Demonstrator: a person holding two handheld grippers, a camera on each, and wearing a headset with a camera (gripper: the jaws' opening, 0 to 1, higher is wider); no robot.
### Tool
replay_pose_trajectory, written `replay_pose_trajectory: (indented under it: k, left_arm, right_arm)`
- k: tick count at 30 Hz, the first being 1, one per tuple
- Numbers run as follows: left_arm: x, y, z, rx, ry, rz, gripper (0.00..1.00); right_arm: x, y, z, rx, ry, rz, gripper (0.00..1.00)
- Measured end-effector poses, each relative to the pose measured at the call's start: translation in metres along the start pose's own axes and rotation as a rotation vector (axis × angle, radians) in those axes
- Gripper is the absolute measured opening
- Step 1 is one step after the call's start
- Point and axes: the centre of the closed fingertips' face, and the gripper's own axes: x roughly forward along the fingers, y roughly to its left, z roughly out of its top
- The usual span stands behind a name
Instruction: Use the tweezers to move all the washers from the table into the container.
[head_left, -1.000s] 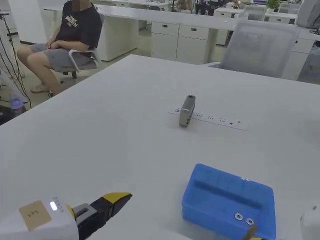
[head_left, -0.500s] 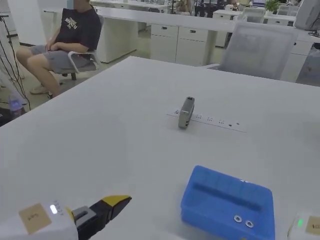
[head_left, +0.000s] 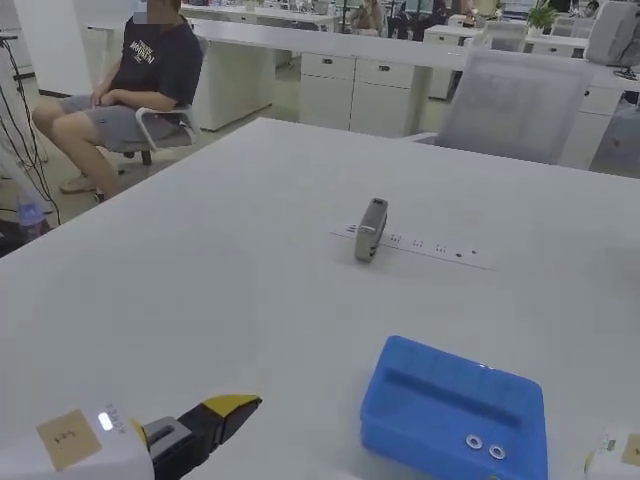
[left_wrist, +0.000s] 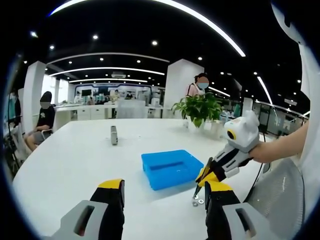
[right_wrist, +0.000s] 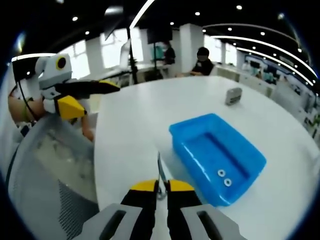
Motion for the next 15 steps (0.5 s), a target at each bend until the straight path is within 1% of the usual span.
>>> replay_pose_trajectory:
  k: [3,6,10,15]
  left_arm:
    - [0.0,0.0,-0.001,0.001,0.003,0.0,0.65]
    - [0.0,0.0,0.0,-0.001,-0.001,0.0,0.65]
    - [0.0,0.001,0.0,-0.003,-0.004,0.002,0.65]
    - [0.0,0.001,0.001,-0.005,-0.007,0.005,0.64]
  right_arm:
    - [0.0,-0.002,0.0,0.017,0.0,-0.001,0.03]
    - [-0.004,-0.004,0.002,0.05,-0.015,0.001,0.03]
    - [-0.009,-0.008,0.005,0.054,-0.021,-0.01,0.03]
    - [-0.018,-0.016,0.016,0.062,-0.049,-0.026,0.03]
